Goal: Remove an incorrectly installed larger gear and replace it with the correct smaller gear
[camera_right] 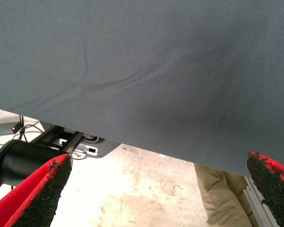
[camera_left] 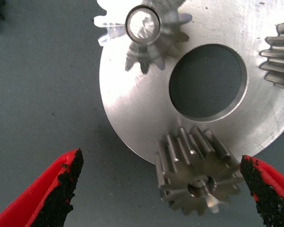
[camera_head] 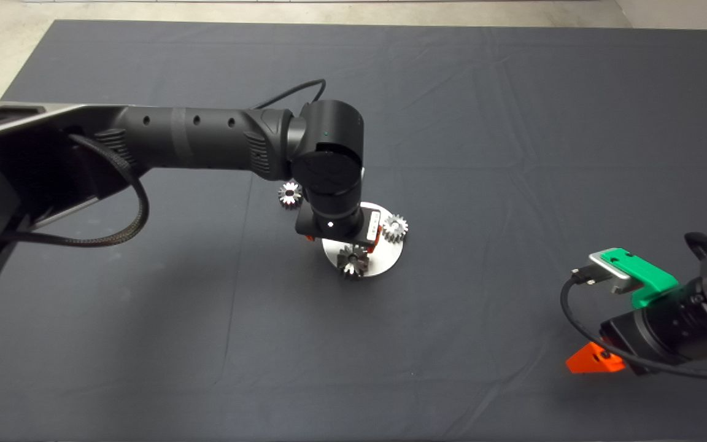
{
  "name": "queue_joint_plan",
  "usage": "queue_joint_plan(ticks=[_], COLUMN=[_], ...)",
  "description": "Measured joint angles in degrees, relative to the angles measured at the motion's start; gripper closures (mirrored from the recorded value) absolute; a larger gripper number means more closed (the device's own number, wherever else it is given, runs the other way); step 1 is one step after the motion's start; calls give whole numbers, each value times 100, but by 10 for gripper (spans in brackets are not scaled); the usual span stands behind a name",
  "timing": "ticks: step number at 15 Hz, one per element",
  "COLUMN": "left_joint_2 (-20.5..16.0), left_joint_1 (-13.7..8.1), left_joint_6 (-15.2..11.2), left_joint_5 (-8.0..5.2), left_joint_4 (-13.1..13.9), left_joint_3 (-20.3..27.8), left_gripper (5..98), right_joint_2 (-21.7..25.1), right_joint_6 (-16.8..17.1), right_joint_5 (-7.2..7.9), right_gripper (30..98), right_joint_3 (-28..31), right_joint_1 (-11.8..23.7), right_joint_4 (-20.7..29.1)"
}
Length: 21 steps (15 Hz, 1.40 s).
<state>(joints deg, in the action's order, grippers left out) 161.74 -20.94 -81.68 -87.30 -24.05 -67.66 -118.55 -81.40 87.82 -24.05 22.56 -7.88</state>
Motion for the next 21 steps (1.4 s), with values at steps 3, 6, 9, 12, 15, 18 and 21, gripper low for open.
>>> queue_joint_plan(ticks=[3,6,9,12,15,18,21], left_joint_2=[49,228,466,507,450,262,144], left_joint_1=[2,17,20,209,376,463,460], left_joint_6=[182,274,271,269,264,263,262], left_joint_5=[-3,-10,-5,6,1,9,-10], left_joint_4=[13,100,210,249,280,283,273], left_joint_3=[-170,-279,-287,-296,-314,-314,-314], left_gripper=[196,196,197,196,197,197,197], right_joint_2=[2,9,12,17,17,69,72], right_joint_6=[0,0,0,0,0,0,0], right_joint_5=[2,2,0,4,0,5,0], right_gripper=[308,308,308,308,308,308,308], right_joint_3=[0,0,0,0,0,0,0], right_joint_1=[-2,-2,-2,-2,-2,-2,-2], right_joint_4=[0,0,0,0,0,0,0])
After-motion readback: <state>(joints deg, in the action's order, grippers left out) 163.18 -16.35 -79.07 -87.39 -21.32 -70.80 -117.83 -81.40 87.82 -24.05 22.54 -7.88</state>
